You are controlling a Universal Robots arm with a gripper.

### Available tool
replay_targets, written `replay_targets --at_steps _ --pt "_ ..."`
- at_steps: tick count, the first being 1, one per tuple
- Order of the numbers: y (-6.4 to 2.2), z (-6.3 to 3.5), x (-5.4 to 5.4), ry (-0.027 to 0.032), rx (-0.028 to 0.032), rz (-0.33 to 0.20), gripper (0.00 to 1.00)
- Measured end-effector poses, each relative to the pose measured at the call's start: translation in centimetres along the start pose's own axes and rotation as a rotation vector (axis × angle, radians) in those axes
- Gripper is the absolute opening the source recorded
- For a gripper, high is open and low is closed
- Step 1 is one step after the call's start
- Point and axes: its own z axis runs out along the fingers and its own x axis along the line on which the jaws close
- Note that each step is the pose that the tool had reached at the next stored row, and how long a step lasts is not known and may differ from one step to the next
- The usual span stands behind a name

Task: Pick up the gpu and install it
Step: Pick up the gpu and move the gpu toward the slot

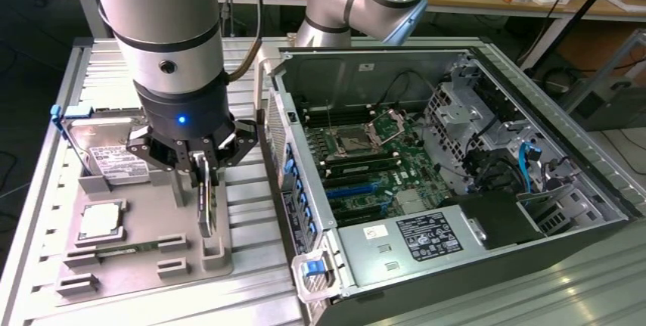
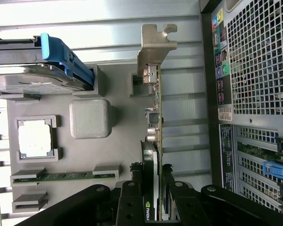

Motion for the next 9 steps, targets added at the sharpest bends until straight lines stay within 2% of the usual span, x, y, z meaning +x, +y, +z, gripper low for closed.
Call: replay_targets --at_steps 9 --pt "0.01 -0.21 -0.01 0.0000 0.0001 0.000 0.27"
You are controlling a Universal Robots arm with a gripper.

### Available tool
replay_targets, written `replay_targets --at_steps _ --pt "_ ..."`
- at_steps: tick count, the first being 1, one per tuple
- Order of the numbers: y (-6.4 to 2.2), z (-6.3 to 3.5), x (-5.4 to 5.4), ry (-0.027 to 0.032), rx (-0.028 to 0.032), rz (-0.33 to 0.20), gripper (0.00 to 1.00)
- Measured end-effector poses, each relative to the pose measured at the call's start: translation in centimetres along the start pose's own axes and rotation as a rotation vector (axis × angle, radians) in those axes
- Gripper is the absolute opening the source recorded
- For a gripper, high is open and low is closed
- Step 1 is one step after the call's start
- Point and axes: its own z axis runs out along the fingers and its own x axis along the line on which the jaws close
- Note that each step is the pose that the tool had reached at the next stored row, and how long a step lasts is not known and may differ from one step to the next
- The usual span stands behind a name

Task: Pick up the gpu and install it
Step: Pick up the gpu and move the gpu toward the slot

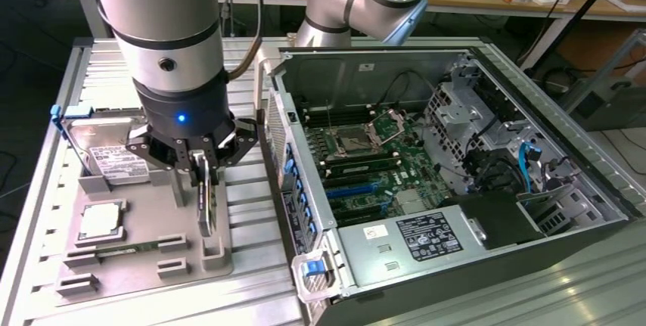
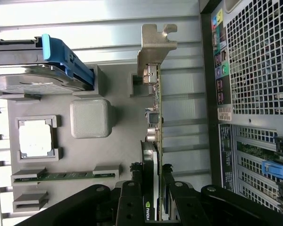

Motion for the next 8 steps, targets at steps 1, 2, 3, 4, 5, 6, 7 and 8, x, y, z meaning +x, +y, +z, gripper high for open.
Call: replay_targets --at_steps 1,2,3,4,5,6,7,8 --pt "0.00 -0.03 0.00 0.0000 0.0000 0.000 0.27" --pt "0.00 -0.07 0.00 0.0000 -0.0001 0.000 0.27" --pt "0.00 -0.12 -0.01 0.0000 0.0001 0.000 0.27" --pt "0.01 -0.16 -0.01 0.0000 0.0000 0.000 0.27" --pt "0.01 -0.21 -0.01 0.0000 0.0000 0.000 0.27" --pt "0.01 -0.25 -0.01 -0.0001 -0.0001 0.000 0.27" --pt "0.01 -0.30 -0.01 0.0000 -0.0001 0.000 0.27" --pt "0.02 -0.34 -0.01 -0.0001 -0.0001 0.000 0.27"
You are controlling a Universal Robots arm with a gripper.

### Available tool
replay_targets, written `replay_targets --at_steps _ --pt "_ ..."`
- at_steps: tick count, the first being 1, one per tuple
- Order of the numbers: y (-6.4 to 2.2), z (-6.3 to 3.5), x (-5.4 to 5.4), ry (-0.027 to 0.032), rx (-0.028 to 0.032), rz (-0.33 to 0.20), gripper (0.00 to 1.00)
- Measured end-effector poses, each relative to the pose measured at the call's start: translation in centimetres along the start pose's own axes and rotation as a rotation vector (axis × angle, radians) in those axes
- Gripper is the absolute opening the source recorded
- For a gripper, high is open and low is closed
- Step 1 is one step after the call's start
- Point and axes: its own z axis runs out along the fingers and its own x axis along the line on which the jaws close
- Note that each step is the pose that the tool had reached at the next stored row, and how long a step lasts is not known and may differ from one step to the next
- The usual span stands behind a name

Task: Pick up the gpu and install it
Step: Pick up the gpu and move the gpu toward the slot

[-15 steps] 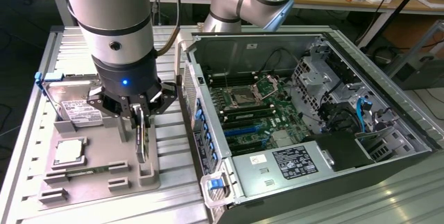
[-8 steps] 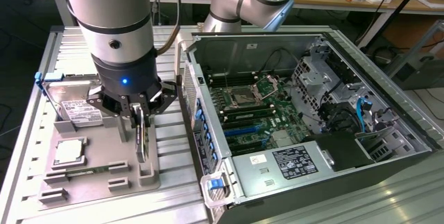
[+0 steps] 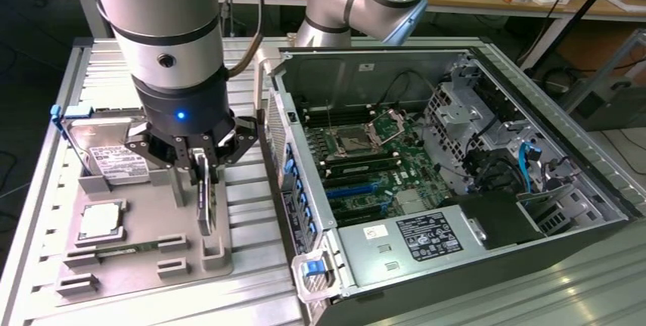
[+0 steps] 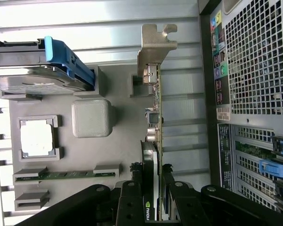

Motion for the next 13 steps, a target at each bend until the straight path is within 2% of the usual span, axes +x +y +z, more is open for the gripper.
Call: replay_targets --at_steps 13 --pt "0.04 -0.80 -0.03 0.0000 0.0000 0.000 0.27"
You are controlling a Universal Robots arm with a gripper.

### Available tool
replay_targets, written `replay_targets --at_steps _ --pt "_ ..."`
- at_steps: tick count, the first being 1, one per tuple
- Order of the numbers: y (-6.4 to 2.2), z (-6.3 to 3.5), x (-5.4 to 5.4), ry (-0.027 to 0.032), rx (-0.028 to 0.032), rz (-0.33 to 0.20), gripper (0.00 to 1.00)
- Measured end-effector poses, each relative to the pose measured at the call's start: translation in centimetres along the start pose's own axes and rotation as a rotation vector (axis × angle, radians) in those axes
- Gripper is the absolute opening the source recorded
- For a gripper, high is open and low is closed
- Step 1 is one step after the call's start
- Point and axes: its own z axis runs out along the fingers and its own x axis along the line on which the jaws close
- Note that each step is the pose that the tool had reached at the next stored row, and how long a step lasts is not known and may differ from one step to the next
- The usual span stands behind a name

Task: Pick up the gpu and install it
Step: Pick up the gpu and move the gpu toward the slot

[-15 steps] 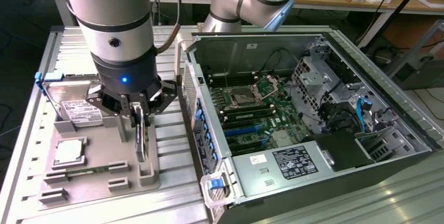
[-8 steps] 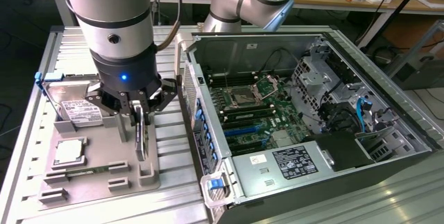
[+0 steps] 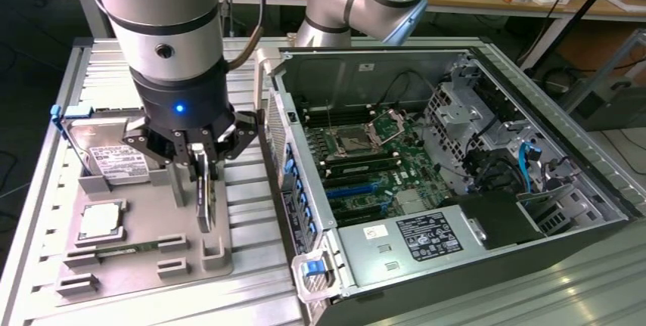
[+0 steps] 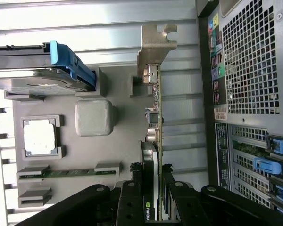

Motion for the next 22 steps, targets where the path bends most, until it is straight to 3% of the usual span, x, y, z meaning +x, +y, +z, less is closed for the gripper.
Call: replay_targets --at_steps 22 --pt "0.05 -1.16 -0.1 0.0000 0.0000 0.000 0.27"
